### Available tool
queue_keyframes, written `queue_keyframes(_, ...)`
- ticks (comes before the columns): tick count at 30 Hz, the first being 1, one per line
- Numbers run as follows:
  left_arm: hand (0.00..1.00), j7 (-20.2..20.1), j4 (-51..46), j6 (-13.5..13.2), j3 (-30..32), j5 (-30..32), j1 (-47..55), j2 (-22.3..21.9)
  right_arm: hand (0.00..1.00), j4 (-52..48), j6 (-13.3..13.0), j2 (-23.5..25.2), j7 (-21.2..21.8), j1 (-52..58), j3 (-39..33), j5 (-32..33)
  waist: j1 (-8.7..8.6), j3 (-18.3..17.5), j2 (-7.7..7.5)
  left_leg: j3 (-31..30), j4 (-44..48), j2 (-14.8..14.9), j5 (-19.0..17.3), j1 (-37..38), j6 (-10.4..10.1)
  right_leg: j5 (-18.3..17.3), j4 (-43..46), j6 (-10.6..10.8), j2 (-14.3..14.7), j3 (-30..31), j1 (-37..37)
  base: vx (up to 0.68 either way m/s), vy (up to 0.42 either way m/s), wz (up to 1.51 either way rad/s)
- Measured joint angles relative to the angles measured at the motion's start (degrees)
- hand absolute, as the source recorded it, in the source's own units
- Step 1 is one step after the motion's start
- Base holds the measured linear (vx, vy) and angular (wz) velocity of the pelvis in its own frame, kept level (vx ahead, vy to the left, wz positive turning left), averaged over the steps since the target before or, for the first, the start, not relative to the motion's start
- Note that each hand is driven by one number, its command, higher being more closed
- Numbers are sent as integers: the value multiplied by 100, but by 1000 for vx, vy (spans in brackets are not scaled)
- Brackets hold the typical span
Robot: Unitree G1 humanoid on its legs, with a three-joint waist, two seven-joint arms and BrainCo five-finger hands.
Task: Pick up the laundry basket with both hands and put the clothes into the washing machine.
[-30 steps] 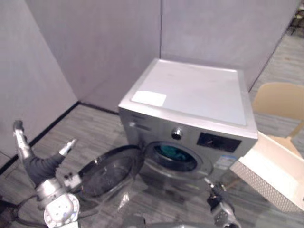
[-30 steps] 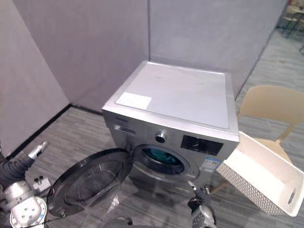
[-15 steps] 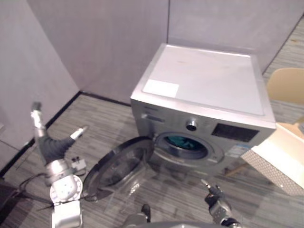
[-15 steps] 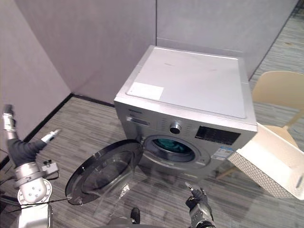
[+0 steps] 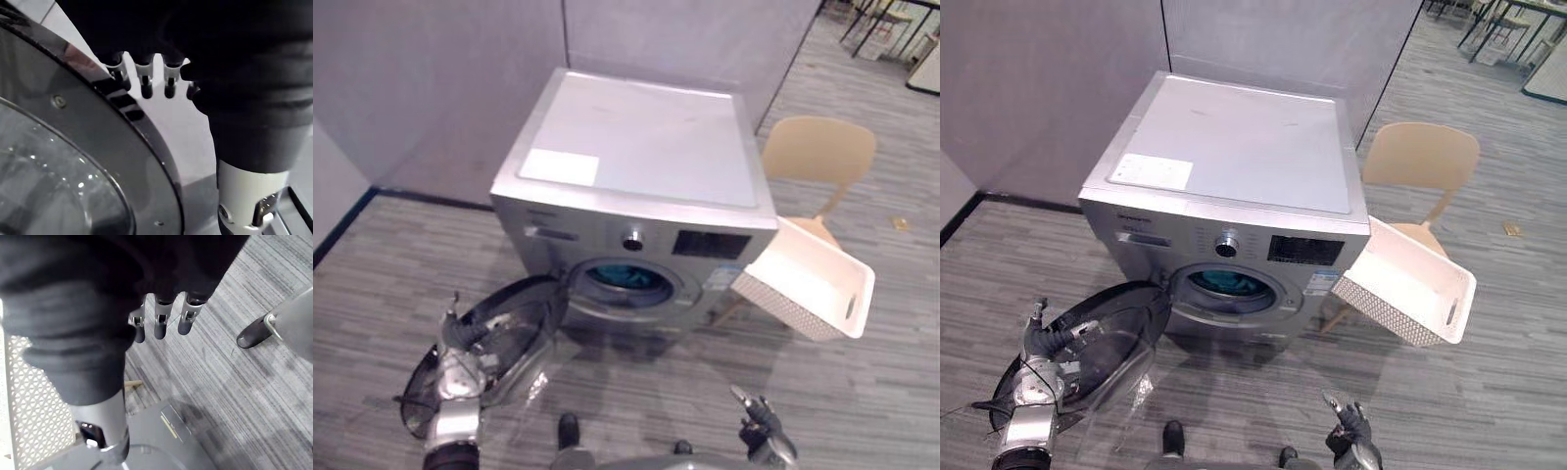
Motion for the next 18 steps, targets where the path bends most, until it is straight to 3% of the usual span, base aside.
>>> queue_keyframes(2, 0, 77, 0, -23, 27, -92, 17, -109, 0, 5, 4, -4, -2, 18, 26, -10, -11, -18, -47, -22, -59, -108, 141, 16, -21, -224, -237, 66, -77, 7, 128, -23, -82, 14)
queue_keyframes(3, 0, 121, -9, -70, 61, -102, 38, -213, 0, 4, 5, -54, -3, -37, 69, -31, -11, -4, 39, -47, -156, -104, 278, 23, -57, -289, -321, 176, -58, -20, 161, -65, -125, 22)
queue_keyframes(4, 0, 165, -57, -109, 47, -183, 115, -404, 0, 3, 5, -180, -7, -77, 164, -138, -4, -9, 187, -128, -225, -50, 344, 30, -74, -285, -314, 167, 4, -105, 178, -74, -102, 22)
queue_keyframes(5, 0, 180, -118, -135, 36, -195, 185, -519, 0, 3, 6, -241, -8, -96, 216, -191, -3, 4, 205, -179, -240, -40, 365, 38, -92, -292, -304, 156, 20, -149, 196, -60, -77, 35)
queue_keyframes(6, 0, 191, -304, -178, -77, -255, 397, -766, 0, -12, 1, -343, -10, -160, 253, -247, 1, 16, 335, -309, -201, -37, 370, 75, -95, -378, -189, 109, 35, -261, 272, -37, -47, 33)
queue_keyframes(8, 0, 179, -523, -203, -260, -297, 610, -892, 0, -16, -18, -360, -20, -242, 267, -245, 40, 74, 326, -423, 40, -50, 349, 20, -73, -556, 92, 109, 4, -354, 288, -30, -33, 48)
queue_keyframes(10, 0, 127, -918, -187, -568, -296, 713, -939, 0, -48, -52, -305, -47, -407, 278, -247, 70, 411, 227, -721, 838, -131, 241, -267, 56, -896, 688, 58, -90, -641, 329, -90, -35, 87)
queue_keyframes(11, 0, 76, -1162, -181, -648, -296, 841, -971, 0, -106, -53, -293, -53, -472, 346, -248, 78, 520, 254, -852, 1187, -129, 236, -466, 58, -1030, 922, -50, -68, -735, 272, -233, -42, 94)
queue_keyframes(12, 0, 63, -1569, -176, -693, -296, 1019, -1049, 0, -148, -60, -289, -61, -566, 454, -252, 76, 529, 162, -1030, 1193, -207, 414, -576, -147, -1196, 1082, -205, -164, -801, 217, -210, -16, 89)
queue_keyframes(13, 0, 53, -1836, -176, -726, -295, 1106, -1164, 0, -176, -82, -238, -63, -649, 420, -259, 70, 614, 65, -987, 2054, -207, -12, -833, 99, -1183, 1208, -183, -334, -1004, 200, -238, 14, 77)
queue_keyframes(14, 0, 56, -2016, -180, -737, -294, 1172, -1256, 0, -200, -109, -228, -103, -719, 367, -259, 149, 641, 124, -806, 3607, -123, -582, -1221, 526, -1167, 1280, -155, -366, -1068, 206, -127, 53, 42)
queue_keyframes(15, 0, 59, -2200, -186, -755, -293, 1269, -1293, 0, -444, -113, -188, -161, -668, 398, -257, 287, 679, 168, -565, 4907, 70, -861, -1280, 731, -1131, 1322, -92, -370, -1047, 307, -132, 78, 23)
queue_keyframes(16, 0, 66, -2385, -191, -750, -292, 1425, -1290, 0, -668, -120, -96, -159, -611, 461, -248, 256, 627, 252, -420, 5145, 181, -941, -1055, 748, -1135, 1353, -66, -373, -1072, 347, -85, 82, 25)
queue_keyframes(17, 0, 66, -2474, -190, -749, -291, 1453, -1289, 0, -707, -136, -89, -157, -616, 488, -235, 233, 580, 308, -364, 4898, 107, -1009, -1005, 639, -1206, 1342, -17, -409, -1118, 339, -112, 105, 67)
queue_keyframes(18, 0, 69, -2575, -192, -771, -289, 1408, -1294, 0, -588, -130, 31, -153, -631, 498, -234, 214, 549, 182, -366, 4021, -274, -1013, -766, 527, -1216, 1116, 7, -601, -1145, 320, -96, 96, 81)
